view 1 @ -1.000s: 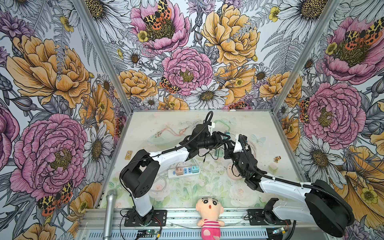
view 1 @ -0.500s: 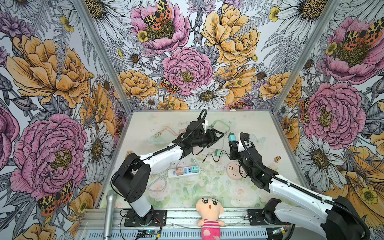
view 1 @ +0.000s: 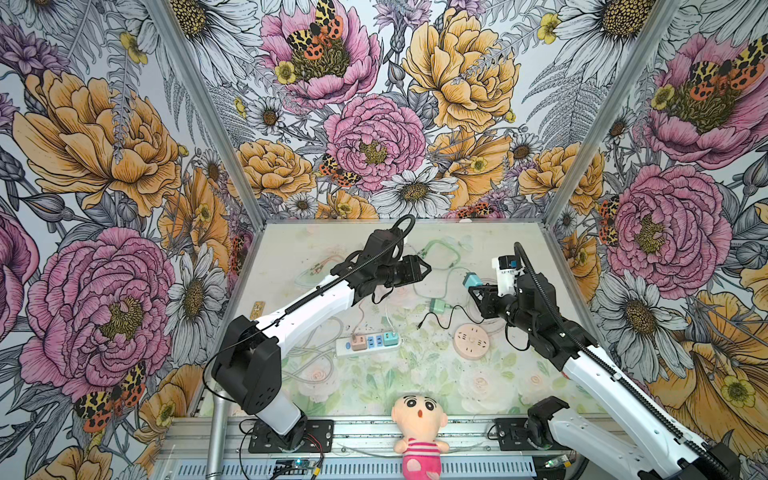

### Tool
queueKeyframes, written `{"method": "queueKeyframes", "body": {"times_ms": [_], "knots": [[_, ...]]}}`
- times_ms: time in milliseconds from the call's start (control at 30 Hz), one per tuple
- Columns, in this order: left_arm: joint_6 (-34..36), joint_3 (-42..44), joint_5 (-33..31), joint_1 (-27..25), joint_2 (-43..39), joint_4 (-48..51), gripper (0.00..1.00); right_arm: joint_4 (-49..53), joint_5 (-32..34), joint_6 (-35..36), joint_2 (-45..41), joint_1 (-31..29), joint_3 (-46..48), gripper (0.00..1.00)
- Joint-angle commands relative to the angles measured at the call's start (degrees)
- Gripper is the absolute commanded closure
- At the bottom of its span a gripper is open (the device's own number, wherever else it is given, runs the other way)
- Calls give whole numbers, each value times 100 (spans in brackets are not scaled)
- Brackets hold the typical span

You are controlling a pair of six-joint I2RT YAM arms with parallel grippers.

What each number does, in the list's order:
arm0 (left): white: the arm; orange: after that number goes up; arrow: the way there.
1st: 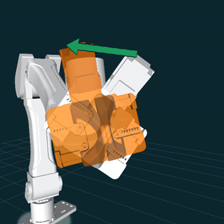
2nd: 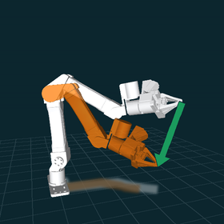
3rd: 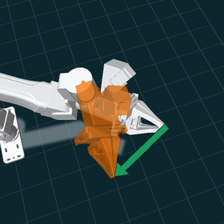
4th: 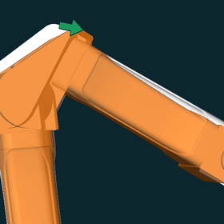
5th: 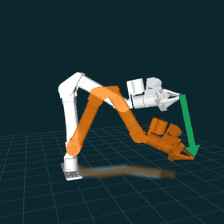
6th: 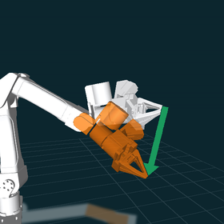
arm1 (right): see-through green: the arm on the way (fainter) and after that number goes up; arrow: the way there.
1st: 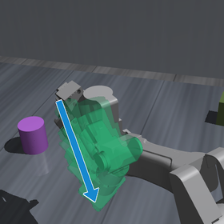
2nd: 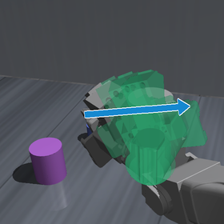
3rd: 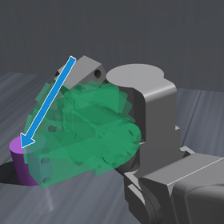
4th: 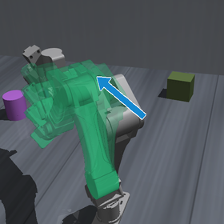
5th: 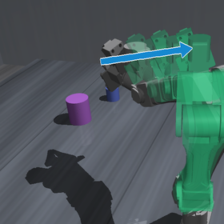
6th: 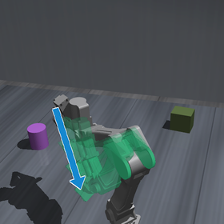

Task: Insert the plug
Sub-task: 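Open the left gripper and pull it away from the teal charger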

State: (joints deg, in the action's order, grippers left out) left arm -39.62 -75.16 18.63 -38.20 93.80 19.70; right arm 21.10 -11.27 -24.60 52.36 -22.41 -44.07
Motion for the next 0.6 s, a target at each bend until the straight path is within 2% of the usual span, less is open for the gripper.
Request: {"method": "queueKeyframes", "body": {"times_ms": [0, 167, 367, 567], "knots": [[251, -209, 355, -242, 447, 420, 50, 409, -783, -73, 100, 48, -431, 100], [44, -553, 407, -612, 1097, 420, 50, 641, -991, -106, -45, 86, -554, 100], [-450, -821, 889, -672, 1884, 13, 50, 723, -1409, -29, -267, 112, -465, 100], [-802, -1058, 1350, -747, 2391, -306, 50, 738, -1445, 127, -622, 122, -263, 100]]}}
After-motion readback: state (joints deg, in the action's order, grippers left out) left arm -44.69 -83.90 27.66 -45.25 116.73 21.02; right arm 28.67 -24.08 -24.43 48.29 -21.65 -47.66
